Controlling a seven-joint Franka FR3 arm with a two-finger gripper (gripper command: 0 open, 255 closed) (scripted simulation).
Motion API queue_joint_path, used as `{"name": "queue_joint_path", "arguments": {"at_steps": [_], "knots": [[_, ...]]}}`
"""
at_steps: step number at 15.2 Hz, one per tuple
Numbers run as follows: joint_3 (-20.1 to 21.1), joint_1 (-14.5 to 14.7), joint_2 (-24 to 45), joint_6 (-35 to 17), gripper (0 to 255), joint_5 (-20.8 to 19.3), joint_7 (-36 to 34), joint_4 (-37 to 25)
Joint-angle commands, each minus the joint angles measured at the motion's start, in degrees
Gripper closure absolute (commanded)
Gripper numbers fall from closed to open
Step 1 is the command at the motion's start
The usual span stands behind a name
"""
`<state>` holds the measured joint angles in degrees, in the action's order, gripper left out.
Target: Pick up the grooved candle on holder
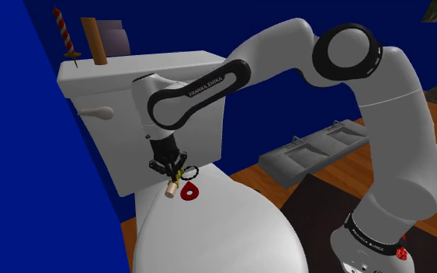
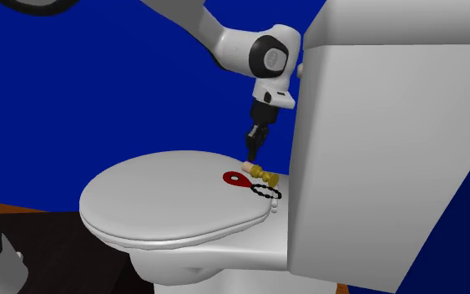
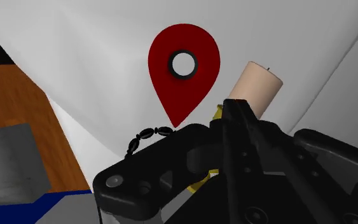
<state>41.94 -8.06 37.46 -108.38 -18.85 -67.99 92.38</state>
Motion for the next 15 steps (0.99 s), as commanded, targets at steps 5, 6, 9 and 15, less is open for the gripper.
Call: {"name": "queue_joint_path", "arguments": {"at_steps": [5, 6, 9, 15], "knots": [[-3.43, 1.30, -6.28, -19.01, 0, -11.26, -7.14, 12.96], [-3.72, 1.50, -5.80, -19.50, 0, -11.68, -7.42, 13.06], [-4.62, 2.12, -4.33, -20.95, 0, -12.91, -8.26, 13.27], [-5.14, 2.55, -3.48, -21.74, 255, -13.61, -8.79, 13.35]]}}
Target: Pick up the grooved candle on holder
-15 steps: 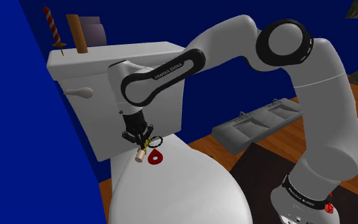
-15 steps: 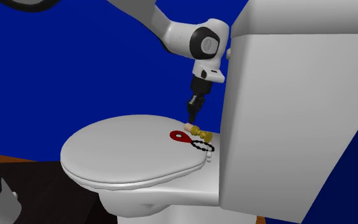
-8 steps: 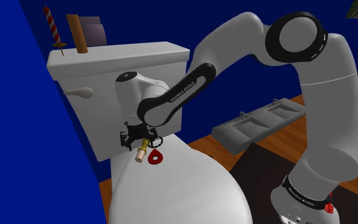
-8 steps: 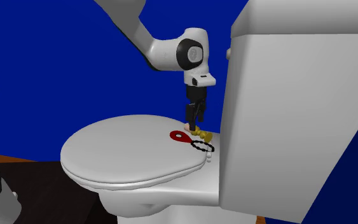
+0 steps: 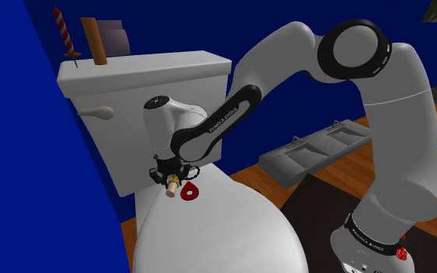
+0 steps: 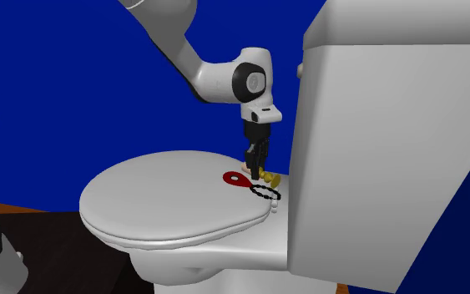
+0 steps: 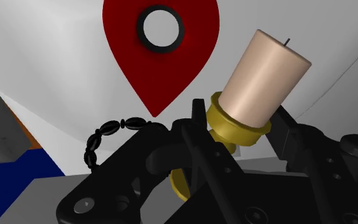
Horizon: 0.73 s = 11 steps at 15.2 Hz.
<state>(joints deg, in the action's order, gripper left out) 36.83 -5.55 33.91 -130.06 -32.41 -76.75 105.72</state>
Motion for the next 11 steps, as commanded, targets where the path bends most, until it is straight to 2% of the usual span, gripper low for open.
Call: {"name": "queue_joint_path", "arguments": {"at_steps": [1, 7, 11], "knots": [[-0.02, 0.03, 0.07, -0.04, 255, -0.03, -0.02, 0.00], [0.00, -0.04, 0.02, 0.00, 255, 0.01, 0.06, -0.02], [1.23, -0.90, -1.96, 1.91, 255, 1.65, 1.17, -0.24]]}}
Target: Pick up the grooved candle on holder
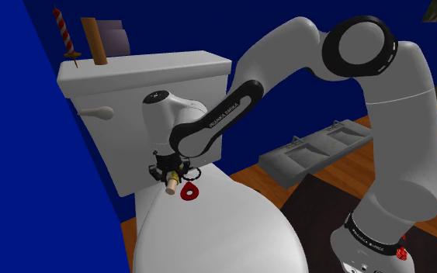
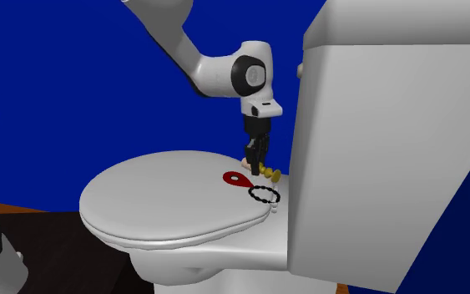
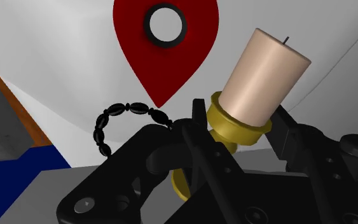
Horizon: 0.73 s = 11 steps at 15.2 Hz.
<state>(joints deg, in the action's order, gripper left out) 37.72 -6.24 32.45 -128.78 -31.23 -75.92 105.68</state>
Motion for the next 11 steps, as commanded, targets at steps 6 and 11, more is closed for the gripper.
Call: {"name": "queue_joint_path", "arguments": {"at_steps": [6, 11], "knots": [[2.03, -1.38, -3.30, 3.63, 255, 2.89, 2.01, -0.93], [3.27, -2.22, -5.45, 6.28, 255, 4.83, 3.36, -1.90]]}}
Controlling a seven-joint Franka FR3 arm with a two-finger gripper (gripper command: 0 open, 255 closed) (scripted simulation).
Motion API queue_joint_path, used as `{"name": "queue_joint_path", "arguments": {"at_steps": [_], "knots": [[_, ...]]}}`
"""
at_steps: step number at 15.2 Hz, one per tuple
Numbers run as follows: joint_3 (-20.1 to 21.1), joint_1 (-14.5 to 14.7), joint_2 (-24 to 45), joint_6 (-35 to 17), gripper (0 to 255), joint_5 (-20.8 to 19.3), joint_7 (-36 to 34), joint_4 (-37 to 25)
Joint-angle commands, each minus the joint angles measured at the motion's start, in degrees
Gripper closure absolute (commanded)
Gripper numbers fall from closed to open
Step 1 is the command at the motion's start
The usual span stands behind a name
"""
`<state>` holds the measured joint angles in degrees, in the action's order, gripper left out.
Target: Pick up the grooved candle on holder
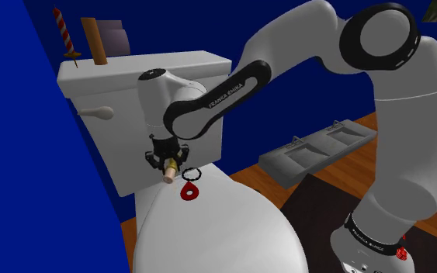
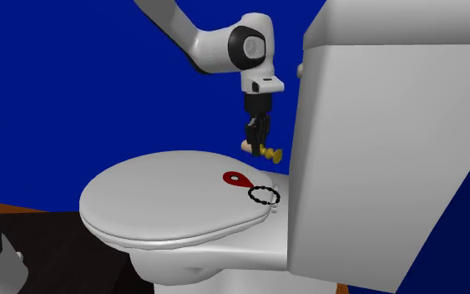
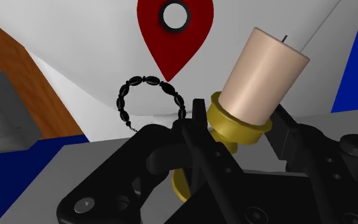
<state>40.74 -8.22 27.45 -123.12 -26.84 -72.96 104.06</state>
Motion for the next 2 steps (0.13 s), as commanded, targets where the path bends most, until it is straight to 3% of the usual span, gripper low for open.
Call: {"name": "queue_joint_path", "arguments": {"at_steps": [1, 2], "knots": [[0.28, -0.26, -0.51, 0.70, 255, 0.49, 0.44, -0.31], [0.29, -0.26, -0.51, 0.70, 255, 0.49, 0.44, -0.31]]}}
